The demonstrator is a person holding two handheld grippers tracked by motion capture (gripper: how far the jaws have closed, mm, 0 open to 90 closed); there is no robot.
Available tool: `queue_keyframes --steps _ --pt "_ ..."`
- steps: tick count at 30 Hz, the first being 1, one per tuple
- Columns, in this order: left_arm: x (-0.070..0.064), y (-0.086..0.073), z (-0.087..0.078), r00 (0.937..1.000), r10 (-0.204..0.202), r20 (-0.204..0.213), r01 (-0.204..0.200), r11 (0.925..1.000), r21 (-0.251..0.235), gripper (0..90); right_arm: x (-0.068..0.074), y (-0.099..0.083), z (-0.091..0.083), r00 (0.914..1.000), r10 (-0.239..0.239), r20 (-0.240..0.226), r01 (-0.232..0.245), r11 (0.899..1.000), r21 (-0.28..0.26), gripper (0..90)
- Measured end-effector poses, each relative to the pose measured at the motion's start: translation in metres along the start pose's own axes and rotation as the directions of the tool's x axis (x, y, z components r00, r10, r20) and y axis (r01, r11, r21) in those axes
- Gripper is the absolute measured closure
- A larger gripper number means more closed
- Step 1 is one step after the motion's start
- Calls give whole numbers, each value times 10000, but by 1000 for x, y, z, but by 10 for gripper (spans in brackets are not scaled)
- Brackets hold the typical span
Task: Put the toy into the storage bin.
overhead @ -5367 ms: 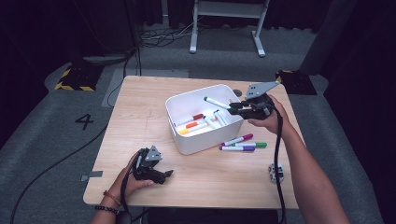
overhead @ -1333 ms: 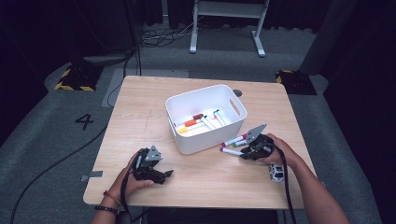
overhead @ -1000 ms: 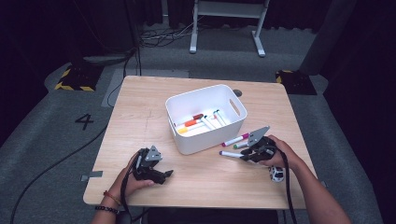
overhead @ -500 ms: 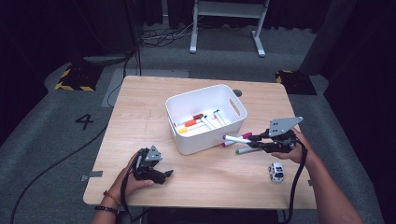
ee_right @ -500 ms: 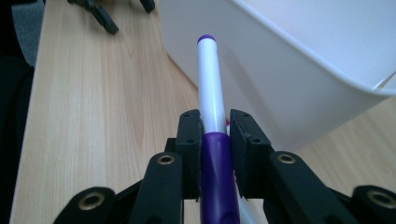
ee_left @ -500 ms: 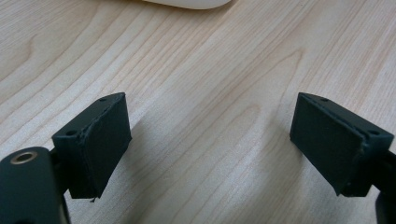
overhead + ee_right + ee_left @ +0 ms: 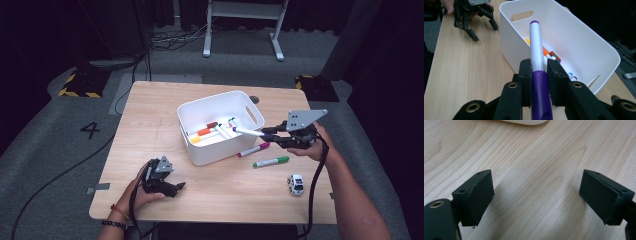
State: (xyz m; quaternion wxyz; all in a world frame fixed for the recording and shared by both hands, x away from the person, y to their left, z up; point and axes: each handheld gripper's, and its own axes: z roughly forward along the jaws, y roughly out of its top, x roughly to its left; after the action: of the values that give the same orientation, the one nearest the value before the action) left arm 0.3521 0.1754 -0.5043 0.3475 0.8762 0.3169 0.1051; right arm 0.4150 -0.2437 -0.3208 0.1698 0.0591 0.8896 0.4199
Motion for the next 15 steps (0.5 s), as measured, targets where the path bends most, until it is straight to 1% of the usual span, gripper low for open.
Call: queue_keyframes --steps 3,5,6,7,11,12,13,14,15 --pt "0 0 0 10000 31 -7 -31 10000 12 125 -3 9 2 10000 -72 63 72 10000 -28 745" --pt "0 0 0 10000 21 13 -21 10000 19 125 -6 14 4 9995 -250 179 249 9997 14 745" --pt "0 0 0 10000 35 -9 -35 10000 15 125 -7 18 5 9995 -225 203 226 9997 -18 745" --pt "0 0 0 10000 18 10 -18 10000 17 125 -8 20 7 9992 -321 250 320 9995 19 745" --pt "0 0 0 10000 27 -3 -27 10000 14 125 -14 29 14 9992 -221 320 223 9997 -72 745" --pt "0 0 0 10000 29 -6 -29 10000 18 125 -15 30 15 9993 -219 313 219 9998 -12 745" --pt "0 0 0 10000 20 11 -20 10000 20 125 -17 32 18 9989 -319 346 318 9995 43 745" --pt "0 0 0 10000 17 7 -17 10000 17 125 -18 34 20 9991 -245 341 243 9997 73 745" --pt "0 0 0 10000 26 -11 -26 10000 9 125 -20 35 22 9990 -298 335 294 9995 135 745"
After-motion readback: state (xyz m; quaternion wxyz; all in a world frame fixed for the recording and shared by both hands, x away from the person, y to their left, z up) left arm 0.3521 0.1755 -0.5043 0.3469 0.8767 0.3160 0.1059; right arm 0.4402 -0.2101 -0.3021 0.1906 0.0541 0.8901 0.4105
